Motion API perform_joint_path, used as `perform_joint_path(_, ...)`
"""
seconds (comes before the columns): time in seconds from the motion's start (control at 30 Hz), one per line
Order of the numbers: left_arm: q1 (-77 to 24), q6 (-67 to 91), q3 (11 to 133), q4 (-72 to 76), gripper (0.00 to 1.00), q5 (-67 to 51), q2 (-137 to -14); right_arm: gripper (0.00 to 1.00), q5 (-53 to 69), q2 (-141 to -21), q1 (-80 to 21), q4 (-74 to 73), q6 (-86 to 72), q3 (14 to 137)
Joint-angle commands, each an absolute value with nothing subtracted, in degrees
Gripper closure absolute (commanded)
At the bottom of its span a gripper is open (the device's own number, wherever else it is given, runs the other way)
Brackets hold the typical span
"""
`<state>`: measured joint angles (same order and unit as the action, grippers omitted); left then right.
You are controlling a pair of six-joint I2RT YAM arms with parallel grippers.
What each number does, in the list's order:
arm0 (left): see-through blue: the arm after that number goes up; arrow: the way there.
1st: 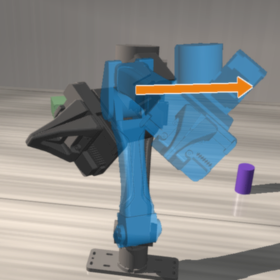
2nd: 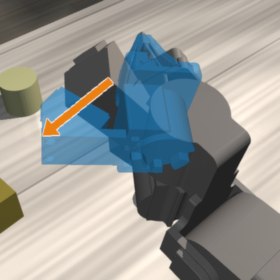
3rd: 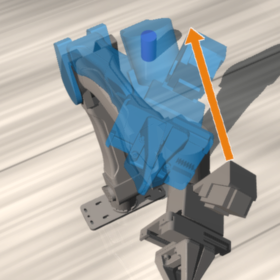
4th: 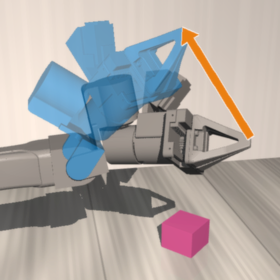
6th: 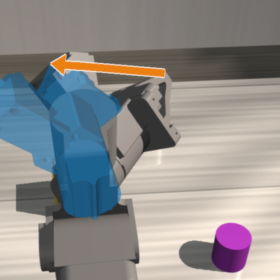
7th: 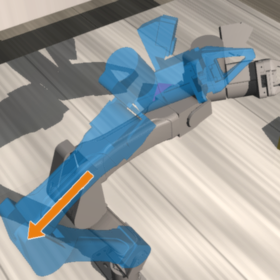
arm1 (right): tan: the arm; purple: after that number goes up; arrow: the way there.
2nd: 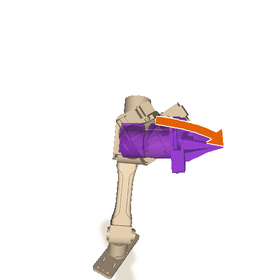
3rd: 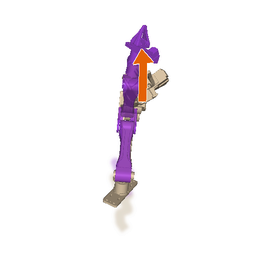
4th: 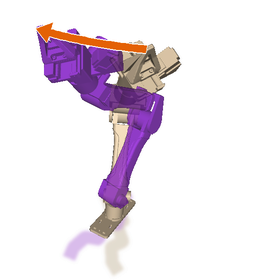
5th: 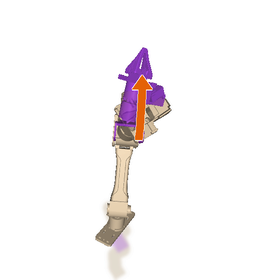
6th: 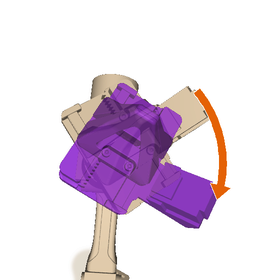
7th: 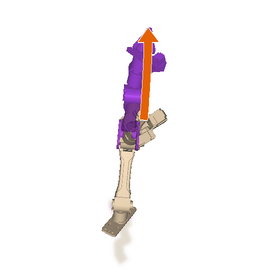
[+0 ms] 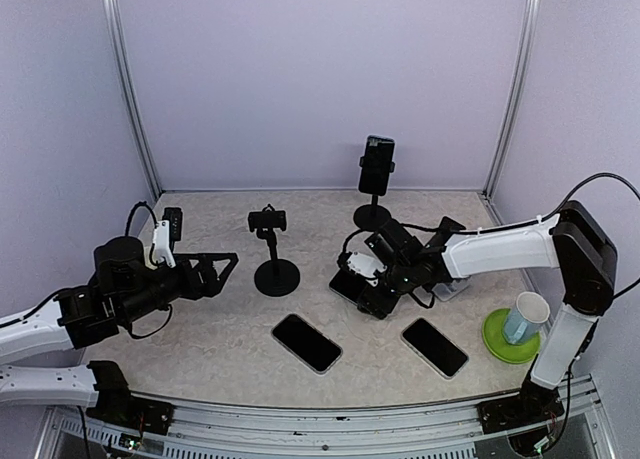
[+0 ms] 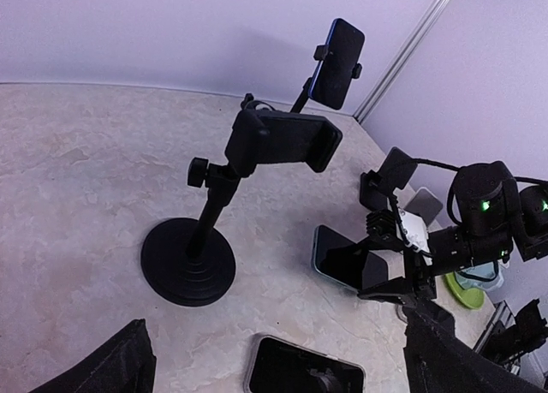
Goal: Place the phone on the phone stand
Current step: Pick up the phone at the center of the board, then pass from the right arm to the left
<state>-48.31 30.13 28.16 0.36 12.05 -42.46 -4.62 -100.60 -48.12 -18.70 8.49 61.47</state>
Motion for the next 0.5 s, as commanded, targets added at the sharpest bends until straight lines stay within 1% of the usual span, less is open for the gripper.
perform_joint_path(0.0,-49.0,31.9,26.8,2.8,0.01,11.2,-43.0,0.53,-6.5,-97.7,-50.9,-13.6,9.8,60.6)
perform_joint_path(0.47,-50.8,34.1,25.1,7.5,0.01,7.0,-47.1,0.54,-9.2,-93.3,-57.8,-6.3,12.6,57.6)
